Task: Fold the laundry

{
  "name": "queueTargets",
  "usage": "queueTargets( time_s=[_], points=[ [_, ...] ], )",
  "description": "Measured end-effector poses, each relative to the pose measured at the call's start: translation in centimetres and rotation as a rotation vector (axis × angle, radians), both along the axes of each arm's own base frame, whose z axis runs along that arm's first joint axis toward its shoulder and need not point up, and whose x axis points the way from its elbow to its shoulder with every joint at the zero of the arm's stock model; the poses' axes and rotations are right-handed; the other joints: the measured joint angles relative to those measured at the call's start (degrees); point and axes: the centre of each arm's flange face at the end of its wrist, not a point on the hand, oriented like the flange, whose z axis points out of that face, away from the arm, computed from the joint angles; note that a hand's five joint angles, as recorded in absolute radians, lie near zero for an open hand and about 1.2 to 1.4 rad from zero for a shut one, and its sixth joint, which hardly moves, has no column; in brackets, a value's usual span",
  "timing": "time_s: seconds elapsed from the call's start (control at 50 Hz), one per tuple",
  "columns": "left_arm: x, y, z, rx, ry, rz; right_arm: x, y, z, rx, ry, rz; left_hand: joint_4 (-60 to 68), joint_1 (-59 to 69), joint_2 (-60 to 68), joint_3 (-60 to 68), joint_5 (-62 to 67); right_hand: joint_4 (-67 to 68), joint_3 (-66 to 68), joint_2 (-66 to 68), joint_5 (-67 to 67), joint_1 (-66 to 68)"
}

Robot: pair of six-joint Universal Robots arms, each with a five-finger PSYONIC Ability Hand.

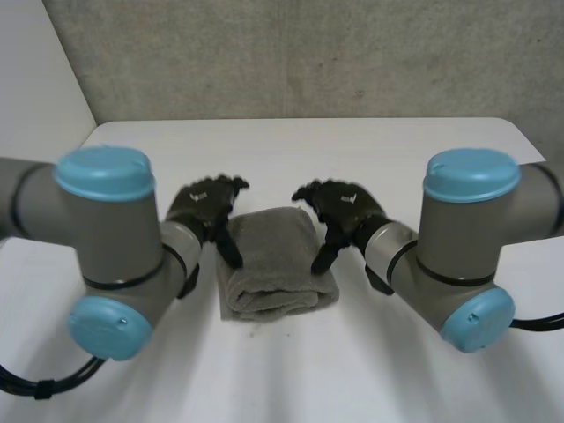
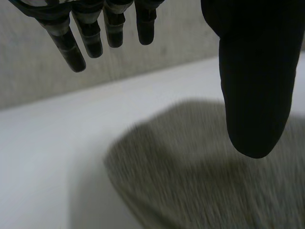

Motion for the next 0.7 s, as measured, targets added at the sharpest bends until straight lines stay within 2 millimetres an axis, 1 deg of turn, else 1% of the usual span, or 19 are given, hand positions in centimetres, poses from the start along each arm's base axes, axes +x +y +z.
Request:
queueTargets(
  time_s=[0.02,0.1,0.22,0.3,0.34,0.38,0.44,0.46,0.48,0.5,0.52,0.54,0.56,0.58,0.6,0.64,0.66,0.68,0.7],
  points=[
    [-0.1,0.1,-0.8,0.016,-0.015,0.003,0.1,0.0,-1.0,0.029,0.017,0.011,0.00,0.00,0.00,0.00,0.00,0.00,0.00,0.00,0.00,0.00],
    [0.0,0.1,-3.0,0.060,-0.058,0.016,0.4,-0.1,-3.0,0.070,0.050,0.036,0.00,0.00,0.00,0.00,0.00,0.00,0.00,0.00,-0.01,0.00],
    [0.2,0.3,-5.5,0.107,-0.115,0.020,0.7,-0.2,-5.2,0.074,0.108,0.063,0.00,0.00,0.00,0.00,-0.04,0.00,0.00,0.00,-0.01,0.00],
    [0.2,0.3,-5.7,0.109,-0.127,0.017,0.7,-0.2,-5.4,0.063,0.125,0.066,0.00,-0.04,0.00,0.00,-0.11,0.00,0.00,0.00,-0.01,0.00],
    [0.2,0.4,-5.6,0.097,-0.143,0.008,0.6,-0.4,-4.7,0.025,0.140,0.064,0.00,-0.37,0.00,0.00,-0.12,0.00,0.00,0.00,-0.56,-0.01],
    [0.1,0.4,-4.6,0.073,-0.138,0.002,0.4,-0.6,-3.2,-0.014,0.132,0.051,0.00,-0.37,0.00,0.00,-0.12,-0.01,0.00,0.00,-0.56,-0.01],
    [0.0,0.5,-2.1,0.017,-0.110,-0.002,-0.3,-1.2,-0.2,-0.083,0.108,0.010,0.00,-0.37,0.00,0.00,-0.12,0.00,0.00,0.00,-0.57,-0.01],
    [0.0,0.6,-0.2,-0.022,-0.086,-0.001,-0.9,-1.6,1.9,-0.128,0.089,-0.027,0.00,-0.37,0.00,0.00,-0.12,0.00,0.00,0.00,-0.57,-0.01],
    [0.1,0.6,0.6,-0.038,-0.076,0.000,-1.3,-1.7,2.7,-0.146,0.082,-0.045,0.00,-0.37,0.00,0.00,-0.12,0.00,0.00,0.00,-0.57,-0.01],
    [0.3,0.8,2.5,-0.074,-0.051,0.003,-2.1,-2.2,4.7,-0.190,0.062,-0.089,0.00,-0.37,0.00,0.00,-0.12,0.00,0.00,0.00,-0.57,-0.01],
    [0.4,0.9,3.6,-0.095,-0.036,0.005,-2.5,-2.3,5.7,-0.212,0.053,-0.114,0.00,-0.37,0.00,0.00,-0.12,0.00,0.00,0.00,-0.57,-0.01],
    [0.4,0.9,3.6,-0.095,-0.036,0.005,-2.5,-2.3,5.7,-0.212,0.053,-0.114,0.00,-0.37,0.00,0.00,-0.12,0.00,0.00,0.00,-0.57,-0.01],
    [0.8,1.2,5.9,-0.135,-0.008,0.011,-3.5,-2.7,7.7,-0.254,0.035,-0.167,0.00,-0.37,0.00,0.00,-0.12,0.00,0.00,0.00,-0.57,-0.01],
    [1.0,1.3,7.4,-0.160,0.011,0.016,-4.1,-2.9,8.8,-0.277,0.025,-0.196,0.00,-0.37,0.00,0.00,-0.12,0.00,0.00,0.00,-0.57,-0.01],
    [1.7,1.6,10.1,-0.204,0.042,0.030,-5.5,-3.2,11.2,-0.329,0.005,-0.273,0.00,-0.37,0.00,0.00,-0.12,0.00,0.00,0.00,-0.57,-0.01],
    [2.3,1.8,11.9,-0.232,0.061,0.042,-6.4,-3.4,12.6,-0.357,-0.004,-0.322,0.00,-0.37,0.00,0.00,-0.12,0.00,0.00,0.00,-0.57,-0.01],
    [3.1,2.1,13.8,-0.259,0.078,0.058,-7.1,-3.4,13.6,-0.374,-0.010,-0.354,0.00,-0.37,0.00,0.00,-0.12,0.00,0.00,0.00,-0.57,-0.01],
    [3.9,2.3,15.6,-0.281,0.091,0.077,-8.6,-3.3,15.7,-0.405,-0.017,-0.428,0.00,-0.37,0.00,0.00,-0.12,0.00,0.00,0.00,-0.57,-0.01],
    [4.3,2.4,16.2,-0.287,0.094,0.085,-9.0,-3.3,16.2,-0.410,-0.018,-0.445,0.00,-0.37,0.00,0.00,-0.12,0.00,0.00,0.00,-0.57,-0.01]
  ],
)
